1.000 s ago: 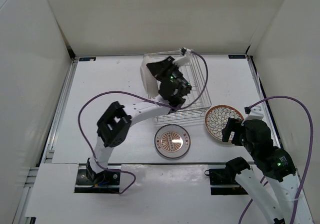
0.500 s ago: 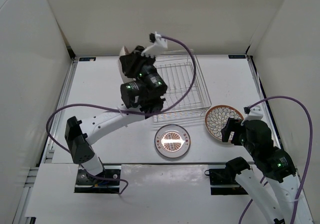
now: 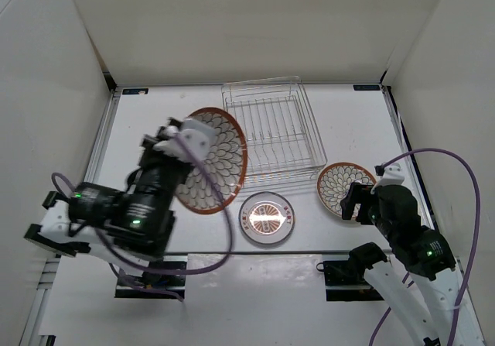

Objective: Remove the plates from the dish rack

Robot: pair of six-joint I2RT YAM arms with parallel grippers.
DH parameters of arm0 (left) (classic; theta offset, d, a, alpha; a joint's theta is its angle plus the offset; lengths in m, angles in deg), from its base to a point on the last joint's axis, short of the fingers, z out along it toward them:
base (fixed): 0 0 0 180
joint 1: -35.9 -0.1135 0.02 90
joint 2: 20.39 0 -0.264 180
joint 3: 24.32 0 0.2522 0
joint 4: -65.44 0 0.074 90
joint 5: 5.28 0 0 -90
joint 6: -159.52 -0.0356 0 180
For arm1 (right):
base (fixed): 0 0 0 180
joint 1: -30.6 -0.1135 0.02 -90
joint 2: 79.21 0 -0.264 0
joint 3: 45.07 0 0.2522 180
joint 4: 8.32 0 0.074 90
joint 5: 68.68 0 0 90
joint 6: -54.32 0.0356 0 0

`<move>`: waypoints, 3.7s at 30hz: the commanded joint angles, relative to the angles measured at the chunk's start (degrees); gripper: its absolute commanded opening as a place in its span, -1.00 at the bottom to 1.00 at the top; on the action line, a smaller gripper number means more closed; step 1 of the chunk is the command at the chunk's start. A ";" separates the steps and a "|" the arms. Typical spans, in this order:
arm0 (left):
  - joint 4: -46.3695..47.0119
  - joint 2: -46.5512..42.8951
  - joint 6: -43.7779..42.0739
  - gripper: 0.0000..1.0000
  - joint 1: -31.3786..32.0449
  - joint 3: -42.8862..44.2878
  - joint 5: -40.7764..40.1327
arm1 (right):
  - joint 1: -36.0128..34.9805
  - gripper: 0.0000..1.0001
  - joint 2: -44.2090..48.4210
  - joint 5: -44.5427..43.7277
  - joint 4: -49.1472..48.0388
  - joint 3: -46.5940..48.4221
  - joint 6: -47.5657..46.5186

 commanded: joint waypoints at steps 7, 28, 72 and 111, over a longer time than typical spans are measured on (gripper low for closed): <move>-105.14 -29.55 80.39 -0.97 18.66 -0.78 35.87 | -0.08 0.67 -1.44 -0.18 -1.75 0.30 -0.72; -124.42 -47.51 93.75 -1.00 24.98 -17.64 41.77 | -0.16 0.62 -4.51 0.96 -1.84 0.65 -1.08; -129.53 -28.07 92.08 -1.00 25.16 -12.87 52.50 | -0.34 0.56 -7.50 2.19 -1.22 1.09 -1.60; -123.81 -12.00 117.04 -1.00 -56.56 -25.51 120.94 | 0.01 0.59 -12.78 5.80 7.05 -14.11 33.73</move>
